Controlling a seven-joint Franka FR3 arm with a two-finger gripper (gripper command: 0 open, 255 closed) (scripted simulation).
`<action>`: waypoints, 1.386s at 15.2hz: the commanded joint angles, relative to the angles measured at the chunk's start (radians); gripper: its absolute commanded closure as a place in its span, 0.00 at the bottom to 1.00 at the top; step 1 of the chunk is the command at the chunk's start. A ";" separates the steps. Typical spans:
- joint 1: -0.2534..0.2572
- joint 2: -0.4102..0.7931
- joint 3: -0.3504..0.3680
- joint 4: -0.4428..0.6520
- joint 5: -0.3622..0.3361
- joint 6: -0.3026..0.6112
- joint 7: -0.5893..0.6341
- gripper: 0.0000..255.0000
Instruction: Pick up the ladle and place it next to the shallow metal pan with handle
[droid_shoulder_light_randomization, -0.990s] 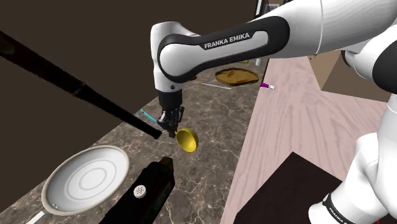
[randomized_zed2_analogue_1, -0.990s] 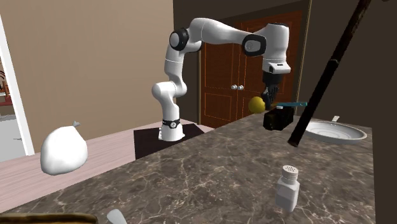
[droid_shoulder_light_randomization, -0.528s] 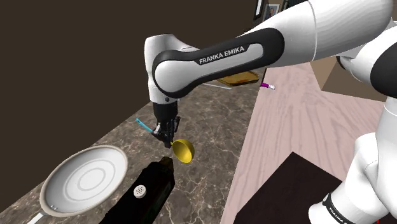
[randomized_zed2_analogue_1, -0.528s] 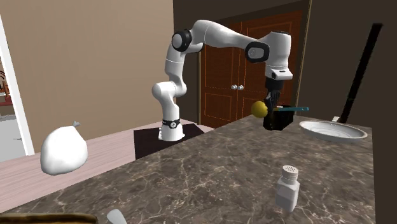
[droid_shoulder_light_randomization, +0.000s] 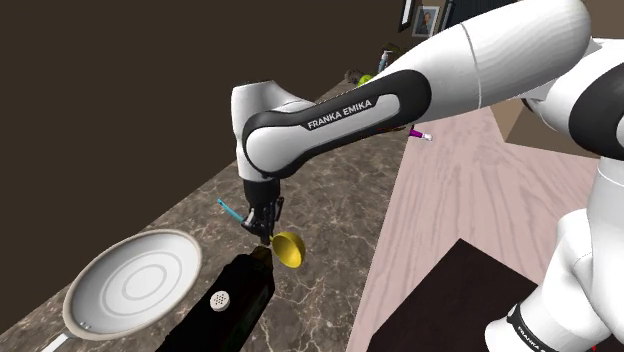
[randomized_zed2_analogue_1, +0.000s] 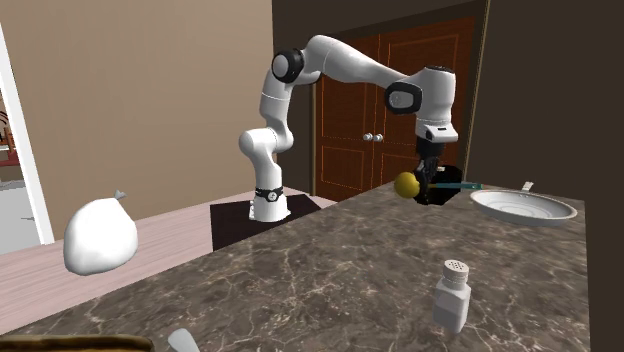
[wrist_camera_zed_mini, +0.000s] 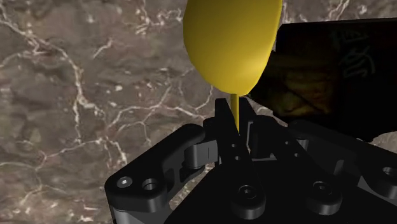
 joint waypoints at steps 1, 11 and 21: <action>0.000 0.009 0.000 -0.014 0.001 0.023 -0.004 1.00; 0.002 0.046 0.000 -0.054 0.003 0.099 -0.015 1.00; 0.000 0.038 -0.001 -0.068 0.005 0.105 -0.019 0.00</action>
